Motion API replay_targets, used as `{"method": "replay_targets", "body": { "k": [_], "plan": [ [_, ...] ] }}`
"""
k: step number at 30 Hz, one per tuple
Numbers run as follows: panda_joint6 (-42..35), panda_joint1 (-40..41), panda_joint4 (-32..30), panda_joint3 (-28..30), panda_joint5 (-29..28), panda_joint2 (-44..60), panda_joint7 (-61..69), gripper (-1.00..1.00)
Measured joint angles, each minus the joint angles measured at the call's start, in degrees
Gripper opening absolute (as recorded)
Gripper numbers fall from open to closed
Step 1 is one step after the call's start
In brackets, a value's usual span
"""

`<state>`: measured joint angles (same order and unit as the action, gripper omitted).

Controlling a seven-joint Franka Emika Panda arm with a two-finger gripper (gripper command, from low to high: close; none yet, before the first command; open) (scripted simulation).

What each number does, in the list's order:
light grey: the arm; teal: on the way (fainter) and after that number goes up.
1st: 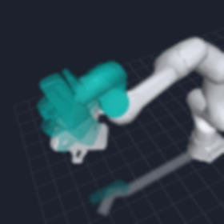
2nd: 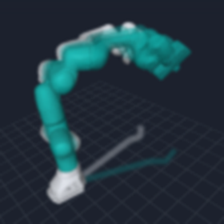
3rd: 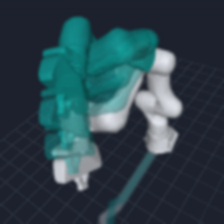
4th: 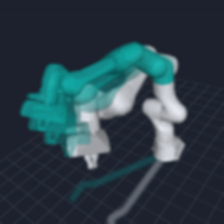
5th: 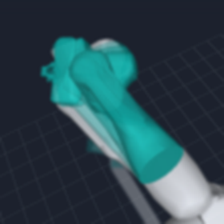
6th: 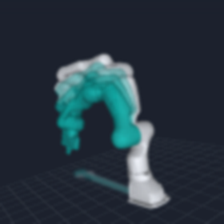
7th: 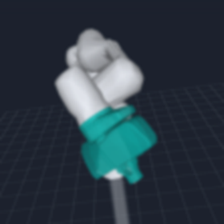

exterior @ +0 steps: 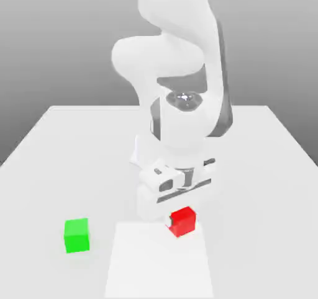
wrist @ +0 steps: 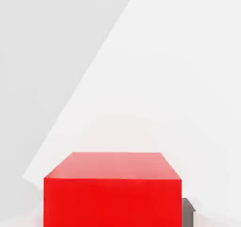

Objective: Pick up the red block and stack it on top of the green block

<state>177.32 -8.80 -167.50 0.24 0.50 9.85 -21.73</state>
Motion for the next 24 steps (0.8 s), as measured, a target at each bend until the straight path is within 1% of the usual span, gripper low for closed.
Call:
{"method": "replay_targets", "body": {
  "k": [2, 10, 16, 24],
  "plan": [
    [-1.6, 0.0, -0.3, 0.0, 0.0, -1.9, 0.0, -1.0],
    [-14.5, 0.4, -2.0, 0.5, -0.6, -16.6, -0.4, -1.0],
    [-17.9, 4.4, 1.0, 4.6, -0.2, -17.2, 0.6, -1.0],
    [-21.4, 10.6, 5.5, 10.6, -1.1, -16.3, 1.0, -1.0]
  ]
}}
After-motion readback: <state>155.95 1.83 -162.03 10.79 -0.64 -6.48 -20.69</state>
